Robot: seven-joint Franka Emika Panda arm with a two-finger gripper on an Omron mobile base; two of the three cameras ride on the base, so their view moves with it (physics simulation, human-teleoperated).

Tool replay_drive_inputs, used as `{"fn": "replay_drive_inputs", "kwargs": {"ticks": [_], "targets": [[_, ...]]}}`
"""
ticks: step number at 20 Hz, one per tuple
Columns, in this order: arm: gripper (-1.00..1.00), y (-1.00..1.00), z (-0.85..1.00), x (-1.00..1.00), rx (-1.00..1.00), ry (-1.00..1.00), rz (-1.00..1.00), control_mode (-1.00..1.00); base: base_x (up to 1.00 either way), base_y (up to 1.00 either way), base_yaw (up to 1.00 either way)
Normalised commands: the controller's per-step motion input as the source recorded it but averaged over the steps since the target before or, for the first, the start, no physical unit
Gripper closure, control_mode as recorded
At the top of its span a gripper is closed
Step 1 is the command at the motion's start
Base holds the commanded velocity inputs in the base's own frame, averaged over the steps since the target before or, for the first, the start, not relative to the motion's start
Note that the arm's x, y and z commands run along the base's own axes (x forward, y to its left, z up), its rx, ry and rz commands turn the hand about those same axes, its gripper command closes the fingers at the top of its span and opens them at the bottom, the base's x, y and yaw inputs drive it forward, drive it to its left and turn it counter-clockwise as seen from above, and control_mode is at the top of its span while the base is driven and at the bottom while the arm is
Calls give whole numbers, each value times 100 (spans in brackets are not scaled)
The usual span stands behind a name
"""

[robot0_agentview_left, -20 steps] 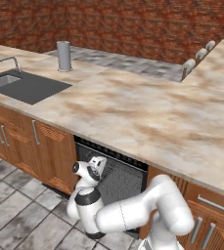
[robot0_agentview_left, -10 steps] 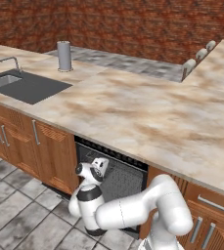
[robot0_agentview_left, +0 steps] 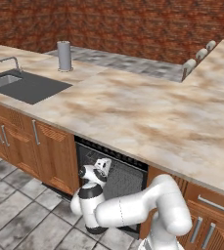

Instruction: Open the dishwasher door and pull out the top rack.

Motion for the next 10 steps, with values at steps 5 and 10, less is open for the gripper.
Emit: {"fn": "replay_drive_inputs", "kwargs": {"ticks": [5, 10], "targets": [[-100, 15, -60, 0, -26, -13, 0, -100, 0, 0, 0], [-100, 23, -62, 0, -26, -12, 0, -100, 0, 0, 0]]}}
